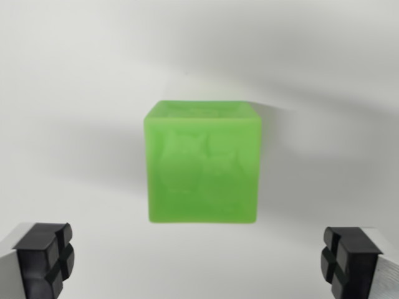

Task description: Stack cube

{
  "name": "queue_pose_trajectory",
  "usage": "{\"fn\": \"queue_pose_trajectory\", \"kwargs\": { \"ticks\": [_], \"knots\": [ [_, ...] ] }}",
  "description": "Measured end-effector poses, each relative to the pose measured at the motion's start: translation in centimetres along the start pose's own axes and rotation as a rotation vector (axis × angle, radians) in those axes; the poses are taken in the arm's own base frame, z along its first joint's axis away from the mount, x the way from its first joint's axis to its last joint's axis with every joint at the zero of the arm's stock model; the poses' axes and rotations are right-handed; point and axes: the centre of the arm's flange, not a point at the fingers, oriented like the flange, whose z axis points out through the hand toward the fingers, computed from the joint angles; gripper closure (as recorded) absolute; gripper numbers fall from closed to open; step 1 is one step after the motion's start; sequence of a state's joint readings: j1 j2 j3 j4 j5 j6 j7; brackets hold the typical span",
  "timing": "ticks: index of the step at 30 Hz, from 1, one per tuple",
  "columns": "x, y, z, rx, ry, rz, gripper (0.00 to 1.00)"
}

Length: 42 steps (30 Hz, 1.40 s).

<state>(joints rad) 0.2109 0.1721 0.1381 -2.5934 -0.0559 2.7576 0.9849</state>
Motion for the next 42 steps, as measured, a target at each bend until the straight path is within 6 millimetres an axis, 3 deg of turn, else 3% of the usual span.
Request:
{"fn": "queue_pose_trajectory", "kwargs": {
  "ticks": [16,33,34,42],
  "knots": [
    [0.0,0.0,5.5,-0.001,-0.001,0.001,0.0],
    [0.0,0.0,8.1,0.0,0.001,0.0,0.0],
    [0.0,0.0,8.1,0.0,0.002,0.0,1.0],
    [0.0,0.0,8.1,0.0,0.002,0.0,1.0]
  ]
}}
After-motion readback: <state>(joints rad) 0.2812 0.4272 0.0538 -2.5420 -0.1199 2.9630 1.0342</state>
